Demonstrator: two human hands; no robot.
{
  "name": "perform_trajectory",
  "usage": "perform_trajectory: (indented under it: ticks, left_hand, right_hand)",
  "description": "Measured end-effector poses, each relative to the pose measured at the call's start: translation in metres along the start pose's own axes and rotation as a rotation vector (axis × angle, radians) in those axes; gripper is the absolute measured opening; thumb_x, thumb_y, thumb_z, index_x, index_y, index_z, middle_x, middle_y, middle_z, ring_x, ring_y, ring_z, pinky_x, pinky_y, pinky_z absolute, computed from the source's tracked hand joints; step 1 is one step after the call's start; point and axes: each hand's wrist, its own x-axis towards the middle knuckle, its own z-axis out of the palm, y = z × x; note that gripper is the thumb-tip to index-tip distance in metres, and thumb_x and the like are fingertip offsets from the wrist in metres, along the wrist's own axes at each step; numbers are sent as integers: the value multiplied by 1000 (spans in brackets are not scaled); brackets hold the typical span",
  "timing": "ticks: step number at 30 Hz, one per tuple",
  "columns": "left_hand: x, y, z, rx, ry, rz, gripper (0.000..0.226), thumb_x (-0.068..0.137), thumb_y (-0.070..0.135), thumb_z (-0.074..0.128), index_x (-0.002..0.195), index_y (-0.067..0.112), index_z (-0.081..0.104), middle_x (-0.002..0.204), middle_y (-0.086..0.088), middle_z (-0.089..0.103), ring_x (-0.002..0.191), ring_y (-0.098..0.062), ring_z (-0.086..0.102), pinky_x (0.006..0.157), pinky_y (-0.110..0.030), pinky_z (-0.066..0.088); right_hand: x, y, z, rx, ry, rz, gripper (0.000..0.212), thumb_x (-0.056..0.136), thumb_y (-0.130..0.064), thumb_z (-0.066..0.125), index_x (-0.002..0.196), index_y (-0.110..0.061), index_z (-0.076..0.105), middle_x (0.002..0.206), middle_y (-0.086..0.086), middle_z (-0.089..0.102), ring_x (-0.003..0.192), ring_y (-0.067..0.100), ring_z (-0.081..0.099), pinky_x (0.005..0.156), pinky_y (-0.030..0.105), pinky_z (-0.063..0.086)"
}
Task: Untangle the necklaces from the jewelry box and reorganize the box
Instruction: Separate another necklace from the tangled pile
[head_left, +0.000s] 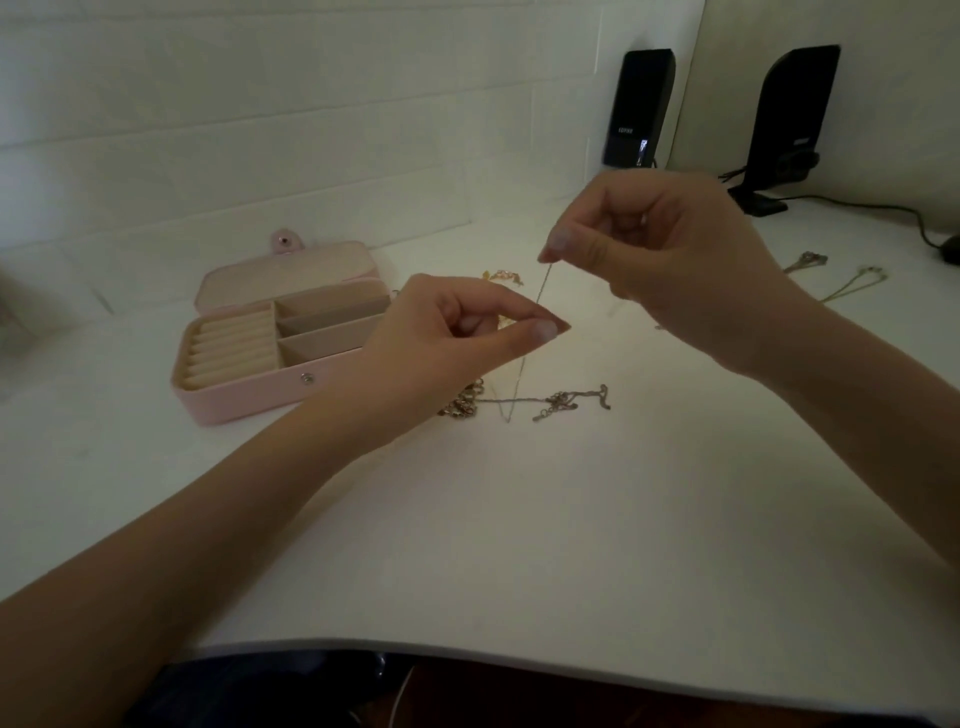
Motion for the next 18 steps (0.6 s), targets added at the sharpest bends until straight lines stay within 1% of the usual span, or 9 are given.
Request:
perform_trajectory:
  ticks: [2, 3, 5, 7, 8, 10, 12, 15, 18]
  left_hand:
    - [1, -3, -3, 2, 15, 7, 15, 76, 30, 75, 88, 22, 78, 47, 10, 22, 51, -31, 19, 70, -33, 34]
    - [2, -4, -4, 13, 19, 6, 17, 74, 30, 75, 87, 20, 78, 46, 9, 23, 48, -28, 20, 69, -29, 34]
    - [0, -5, -5, 46, 21, -12, 23, 70, 31, 74, 86, 15, 76, 43, 9, 26, 42, -11, 20, 54, -16, 28]
    - [-1, -4, -8, 71, 26, -33, 26, 66, 35, 73, 83, 15, 76, 41, 9, 28, 40, -6, 20, 44, -14, 21]
    - [-1, -4, -10, 90, 24, -46, 27, 66, 36, 73, 84, 16, 76, 41, 10, 28, 40, -5, 20, 44, -14, 21]
    - [-2, -3, -17, 176, -4, -79, 30, 67, 37, 73, 92, 20, 74, 41, 11, 30, 40, -5, 23, 46, -14, 24]
    - [-1, -4, -26, 272, -26, -98, 27, 73, 33, 75, 98, 23, 73, 44, 12, 36, 41, -4, 29, 49, -13, 29]
    - [2, -2, -37, 208, 46, -82, 16, 82, 25, 73, 98, 24, 73, 50, 11, 45, 41, -4, 35, 46, -15, 32]
    - [6, 11, -39, 88, 97, -42, 13, 89, 17, 63, 97, 21, 71, 55, 10, 49, 42, -2, 37, 44, -16, 25]
  right_hand:
    - [2, 1, -2, -69, 39, -7, 17, 85, -34, 60, 82, -18, 65, 66, 20, 56, 52, 15, 38, 49, 12, 32]
    - [3, 3, -4, -94, 57, -13, 14, 88, -31, 60, 81, -19, 64, 67, 28, 52, 54, 22, 35, 50, 11, 33]
    - [4, 5, -8, -155, 79, -28, 13, 93, -23, 59, 82, -16, 63, 64, 31, 46, 54, 31, 30, 51, 9, 34]
    - [5, 9, -14, -261, 109, -48, 15, 93, -25, 60, 85, -12, 65, 61, 27, 44, 50, 21, 29, 53, 12, 31]
    - [5, 11, -18, -322, 133, -58, 17, 92, -28, 62, 86, -12, 66, 57, 17, 42, 49, 11, 29, 54, 15, 30]
    - [5, 15, -25, -430, 186, -78, 14, 90, -28, 63, 86, -15, 66, 53, -8, 34, 50, 4, 33, 60, 19, 34]
    - [5, 17, -32, -511, 225, -98, 6, 91, -23, 63, 88, -18, 64, 53, -12, 34, 51, 0, 38, 64, 16, 37]
    - [6, 20, -42, -549, 231, -59, 3, 92, -18, 61, 89, -18, 63, 52, -12, 40, 49, -1, 38, 55, 6, 32]
    - [7, 28, -49, -597, -2, 127, 3, 89, -23, 65, 87, -22, 66, 52, -6, 34, 44, 5, 31, 48, 8, 30]
